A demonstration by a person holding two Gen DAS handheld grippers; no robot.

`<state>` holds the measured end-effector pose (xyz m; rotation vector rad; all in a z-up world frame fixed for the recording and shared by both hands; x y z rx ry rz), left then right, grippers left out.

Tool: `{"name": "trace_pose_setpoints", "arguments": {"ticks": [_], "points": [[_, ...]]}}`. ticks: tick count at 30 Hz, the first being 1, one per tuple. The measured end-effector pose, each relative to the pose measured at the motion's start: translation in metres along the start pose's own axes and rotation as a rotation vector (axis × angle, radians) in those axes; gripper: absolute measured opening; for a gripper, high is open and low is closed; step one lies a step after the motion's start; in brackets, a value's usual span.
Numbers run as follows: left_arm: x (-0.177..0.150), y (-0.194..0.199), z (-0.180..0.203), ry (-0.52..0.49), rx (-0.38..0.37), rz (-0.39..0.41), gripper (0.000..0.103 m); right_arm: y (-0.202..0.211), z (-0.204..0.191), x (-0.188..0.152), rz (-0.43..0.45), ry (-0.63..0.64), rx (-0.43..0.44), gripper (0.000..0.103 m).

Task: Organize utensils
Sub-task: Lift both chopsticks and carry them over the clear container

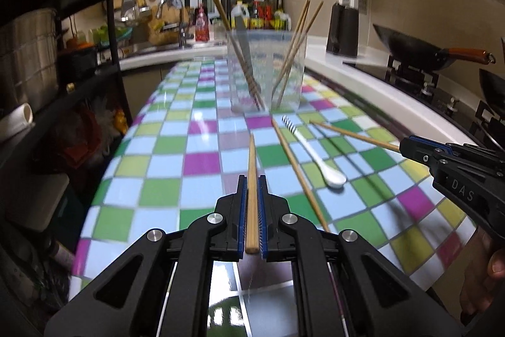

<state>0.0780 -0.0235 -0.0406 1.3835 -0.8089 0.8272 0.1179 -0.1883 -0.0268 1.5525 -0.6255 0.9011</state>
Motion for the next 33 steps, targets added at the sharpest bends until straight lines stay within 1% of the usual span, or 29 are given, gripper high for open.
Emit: {"name": "trace_pose_setpoints", "arguments": {"ticks": [4, 8, 13, 16, 20, 23, 25, 33], "points": [[0.021, 0.016, 0.002, -0.023, 0.003, 0.087, 0.007, 0.016, -0.002, 0.023, 0.057, 0.024, -0.010, 0.006], [0.039, 0.028, 0.007, -0.062, 0.021, 0.162, 0.007, 0.030, -0.002, 0.043, 0.105, 0.033, -0.016, 0.006], [0.057, 0.038, 0.007, -0.069, 0.028, 0.212, 0.007, 0.041, -0.001, 0.061, 0.144, 0.030, -0.013, 0.006], [0.065, 0.041, 0.005, -0.063, 0.028, 0.225, 0.007, 0.046, -0.001, 0.071, 0.163, 0.035, -0.009, 0.006], [0.080, 0.043, 0.001, -0.047, 0.018, 0.227, 0.007, 0.053, 0.001, 0.088, 0.187, 0.026, 0.005, 0.006], [0.098, 0.044, -0.006, -0.014, -0.015, 0.219, 0.007, 0.057, 0.003, 0.105, 0.203, 0.021, 0.022, 0.006], [0.111, 0.039, -0.011, 0.010, -0.051, 0.194, 0.007, 0.059, 0.003, 0.118, 0.212, 0.018, 0.044, 0.006], [0.148, 0.013, -0.026, 0.101, -0.141, 0.091, 0.007, 0.059, -0.003, 0.163, 0.239, 0.032, 0.102, 0.006]]}}
Point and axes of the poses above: each gripper's, at about its wrist camera, not at the fingertips, and y roughly against the way its jaws point, z to its right, x to its top, the point moved 10 cm from there along -y, roughly the way its jaws point, and after that the axes turned 1 degree about y, right-handed, at the moved point
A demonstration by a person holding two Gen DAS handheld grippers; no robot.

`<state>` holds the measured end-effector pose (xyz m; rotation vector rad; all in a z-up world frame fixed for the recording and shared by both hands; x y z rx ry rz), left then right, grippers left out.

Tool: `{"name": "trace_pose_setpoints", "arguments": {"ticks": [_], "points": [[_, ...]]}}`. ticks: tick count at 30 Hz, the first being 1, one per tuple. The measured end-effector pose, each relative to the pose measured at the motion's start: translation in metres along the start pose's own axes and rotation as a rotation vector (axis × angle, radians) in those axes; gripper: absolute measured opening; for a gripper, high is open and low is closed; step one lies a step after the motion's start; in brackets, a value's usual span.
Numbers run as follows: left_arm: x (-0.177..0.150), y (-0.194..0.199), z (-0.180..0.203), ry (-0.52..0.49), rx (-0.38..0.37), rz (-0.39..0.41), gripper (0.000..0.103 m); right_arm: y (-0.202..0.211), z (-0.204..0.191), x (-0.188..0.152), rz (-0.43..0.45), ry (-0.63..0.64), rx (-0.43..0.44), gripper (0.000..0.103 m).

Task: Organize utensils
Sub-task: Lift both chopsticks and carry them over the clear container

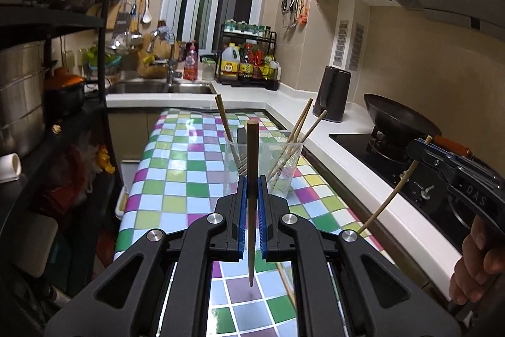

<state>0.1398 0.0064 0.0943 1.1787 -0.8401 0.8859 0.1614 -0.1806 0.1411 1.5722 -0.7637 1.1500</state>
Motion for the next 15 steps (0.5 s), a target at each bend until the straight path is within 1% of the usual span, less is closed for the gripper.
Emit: {"name": "trace_pose_setpoints", "arguments": {"ticks": [4, 6, 11, 15], "points": [[0.026, -0.017, -0.002, 0.026, -0.044, -0.043, 0.007, -0.007, 0.000, 0.030, 0.017, 0.007, 0.023, 0.006], [0.042, -0.023, -0.001, 0.024, -0.053, -0.043, 0.007, -0.011, 0.001, 0.049, 0.031, 0.013, 0.028, 0.006], [0.097, -0.037, 0.008, 0.010, -0.091, -0.012, 0.007, -0.025, -0.002, 0.093, 0.069, 0.026, 0.054, 0.006], [0.140, -0.049, 0.017, -0.011, -0.102, 0.031, 0.007, -0.040, -0.003, 0.128, 0.109, 0.029, 0.068, 0.006]]}}
Point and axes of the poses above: each gripper's, at about its wrist camera, not at the fingertips, and y roughly against the way its jaws point, z to its right, x to its top, the point moved 10 cm from there along -y, roughly the way its jaws point, and after that the axes turned 1 degree about y, right-handed, at the moved point
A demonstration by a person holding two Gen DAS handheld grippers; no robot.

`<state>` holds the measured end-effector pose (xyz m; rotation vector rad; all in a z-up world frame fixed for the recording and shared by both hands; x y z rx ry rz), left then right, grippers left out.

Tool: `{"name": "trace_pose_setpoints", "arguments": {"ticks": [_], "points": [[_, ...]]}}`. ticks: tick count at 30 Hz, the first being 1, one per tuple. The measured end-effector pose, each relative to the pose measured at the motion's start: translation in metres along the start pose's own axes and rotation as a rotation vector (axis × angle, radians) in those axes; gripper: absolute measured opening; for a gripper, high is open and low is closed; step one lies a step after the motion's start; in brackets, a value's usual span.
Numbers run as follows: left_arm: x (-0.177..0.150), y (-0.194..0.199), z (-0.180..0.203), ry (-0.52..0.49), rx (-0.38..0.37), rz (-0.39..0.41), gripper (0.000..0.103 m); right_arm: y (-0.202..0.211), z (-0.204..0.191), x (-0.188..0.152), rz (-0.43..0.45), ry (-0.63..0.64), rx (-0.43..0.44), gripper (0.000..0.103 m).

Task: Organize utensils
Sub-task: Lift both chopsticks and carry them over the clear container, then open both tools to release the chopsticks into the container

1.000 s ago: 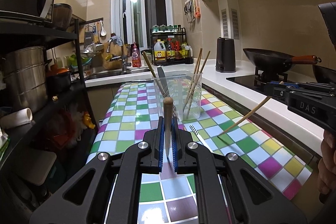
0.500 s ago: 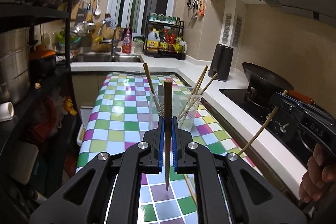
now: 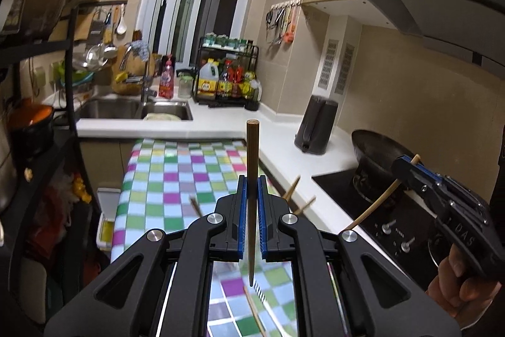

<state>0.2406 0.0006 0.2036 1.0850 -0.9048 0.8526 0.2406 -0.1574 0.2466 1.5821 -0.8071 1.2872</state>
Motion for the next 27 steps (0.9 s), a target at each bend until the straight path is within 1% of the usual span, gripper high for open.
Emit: {"name": "trace_pose_setpoints", "arguments": {"ticks": [2, 5, 8, 11, 16, 20, 23, 24, 25, 27], "points": [[0.018, -0.009, 0.001, -0.011, 0.006, 0.021, 0.007, -0.011, 0.002, 0.017, 0.030, 0.009, -0.010, 0.006], [0.038, -0.025, 0.001, -0.007, 0.006, 0.045, 0.007, -0.027, 0.008, 0.035, 0.065, -0.020, -0.013, 0.006], [0.042, -0.048, -0.002, -0.009, 0.015, 0.050, 0.007, -0.050, 0.017, 0.035, 0.072, -0.047, -0.033, 0.006], [0.032, -0.077, -0.008, -0.018, 0.036, 0.019, 0.007, -0.077, 0.021, 0.019, 0.034, -0.053, -0.042, 0.006], [-0.003, -0.121, -0.013, -0.033, 0.036, -0.088, 0.007, -0.111, 0.026, -0.017, -0.046, -0.049, -0.050, 0.006], [-0.028, -0.137, -0.012, -0.051, 0.018, -0.157, 0.007, -0.123, 0.024, -0.038, -0.094, -0.043, -0.038, 0.006], [-0.039, -0.141, -0.014, -0.047, 0.013, -0.186, 0.007, -0.128, 0.024, -0.050, -0.140, -0.049, -0.034, 0.007], [-0.041, -0.141, -0.014, -0.043, 0.010, -0.193, 0.009, -0.128, 0.025, -0.052, -0.149, -0.051, -0.042, 0.010], [-0.042, -0.141, -0.015, -0.041, 0.009, -0.198, 0.019, -0.127, 0.024, -0.053, -0.155, -0.051, -0.046, 0.012], [-0.039, -0.135, -0.017, -0.042, 0.018, -0.186, 0.033, -0.123, 0.024, -0.055, -0.161, -0.044, -0.054, 0.015]]}}
Point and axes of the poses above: each gripper's, at about its wrist camera, not at the fingertips, and y roughly against the way its jaws point, z to its right, x to its top, the point moved 10 cm from there along -y, roughly the way its jaws point, and after that the axes turned 1 degree about y, right-handed, at the moved point
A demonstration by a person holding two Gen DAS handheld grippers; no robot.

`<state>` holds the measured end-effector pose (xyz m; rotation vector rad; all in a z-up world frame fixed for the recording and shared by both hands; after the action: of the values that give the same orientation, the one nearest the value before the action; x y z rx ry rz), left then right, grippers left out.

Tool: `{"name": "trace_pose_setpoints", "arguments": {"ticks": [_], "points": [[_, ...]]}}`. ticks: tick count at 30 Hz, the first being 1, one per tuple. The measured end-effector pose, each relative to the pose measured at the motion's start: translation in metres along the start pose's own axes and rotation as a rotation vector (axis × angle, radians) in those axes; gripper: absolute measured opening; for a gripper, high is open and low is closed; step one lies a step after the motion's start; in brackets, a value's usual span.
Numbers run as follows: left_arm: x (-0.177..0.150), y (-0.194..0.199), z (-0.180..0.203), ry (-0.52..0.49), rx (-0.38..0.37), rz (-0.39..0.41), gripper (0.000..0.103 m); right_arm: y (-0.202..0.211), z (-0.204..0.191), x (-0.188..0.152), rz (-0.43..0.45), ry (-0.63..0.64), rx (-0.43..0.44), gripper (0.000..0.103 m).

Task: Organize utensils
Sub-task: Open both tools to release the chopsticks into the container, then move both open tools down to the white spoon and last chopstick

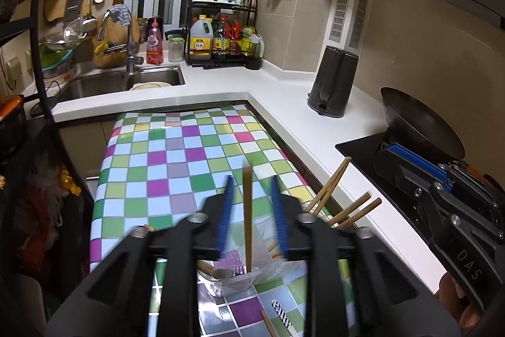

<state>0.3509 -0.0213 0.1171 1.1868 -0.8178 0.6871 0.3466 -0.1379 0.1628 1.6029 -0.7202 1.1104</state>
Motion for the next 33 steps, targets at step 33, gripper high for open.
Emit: {"name": "trace_pose_setpoints", "arguments": {"ticks": [33], "points": [[-0.161, 0.145, -0.026, 0.109, 0.133, 0.077, 0.016, 0.123, -0.018, -0.161, -0.067, -0.094, -0.004, 0.013]]}}
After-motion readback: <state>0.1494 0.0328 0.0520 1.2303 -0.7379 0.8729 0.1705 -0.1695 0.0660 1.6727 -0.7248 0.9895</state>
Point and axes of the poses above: each gripper's, at about its wrist camera, not at the fingertips, and y roughly against the way its jaws point, z to its right, x to its top, the point moved 10 cm from there along -y, roughly the way its jaws point, and after that the axes turned 1 degree about y, right-handed, at the moved point
